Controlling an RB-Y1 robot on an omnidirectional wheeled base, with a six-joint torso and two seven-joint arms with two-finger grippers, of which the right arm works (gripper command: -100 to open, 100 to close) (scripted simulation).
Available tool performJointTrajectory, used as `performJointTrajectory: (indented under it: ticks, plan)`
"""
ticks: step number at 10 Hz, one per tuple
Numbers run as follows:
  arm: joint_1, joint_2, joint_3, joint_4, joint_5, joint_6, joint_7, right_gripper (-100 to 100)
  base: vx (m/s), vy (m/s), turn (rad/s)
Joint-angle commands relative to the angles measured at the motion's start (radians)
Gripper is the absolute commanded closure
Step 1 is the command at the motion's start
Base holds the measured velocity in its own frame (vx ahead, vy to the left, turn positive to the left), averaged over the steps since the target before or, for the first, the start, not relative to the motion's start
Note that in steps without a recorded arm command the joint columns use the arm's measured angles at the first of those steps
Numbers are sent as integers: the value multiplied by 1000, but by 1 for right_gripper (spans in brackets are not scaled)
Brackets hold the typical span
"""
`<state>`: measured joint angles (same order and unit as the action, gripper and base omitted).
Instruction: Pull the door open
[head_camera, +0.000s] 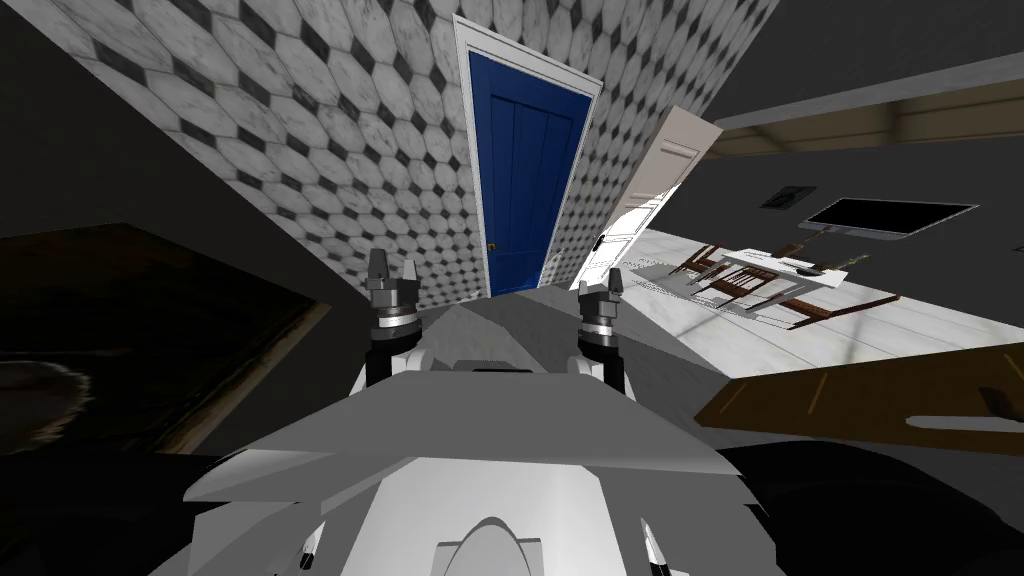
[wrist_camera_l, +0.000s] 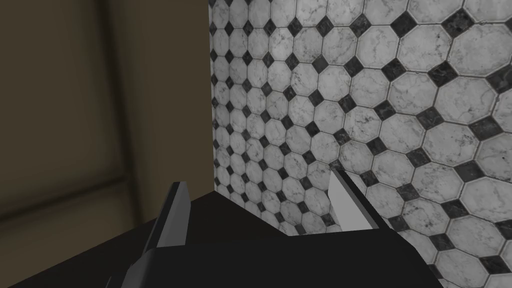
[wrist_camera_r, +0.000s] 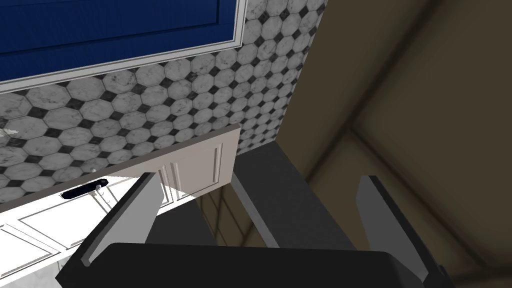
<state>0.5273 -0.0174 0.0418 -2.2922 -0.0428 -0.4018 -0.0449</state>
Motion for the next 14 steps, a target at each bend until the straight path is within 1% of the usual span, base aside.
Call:
performJointTrajectory:
  ticks: [1,2,4,9,14]
  plan:
    - [-12,-7,-4,32,-2,-8,0,-100,33,16,80]
    - [-17,-10,-6,44,-3,-11,0,-100,63,27,66]
    - [-36,-19,-13,94,-7,-23,0,-100,106,13,93]
    - [-71,-34,-25,184,-14,-45,0,-100,86,15,69]
    - [-114,-50,-40,296,-22,-73,0,-100,84,14,77]
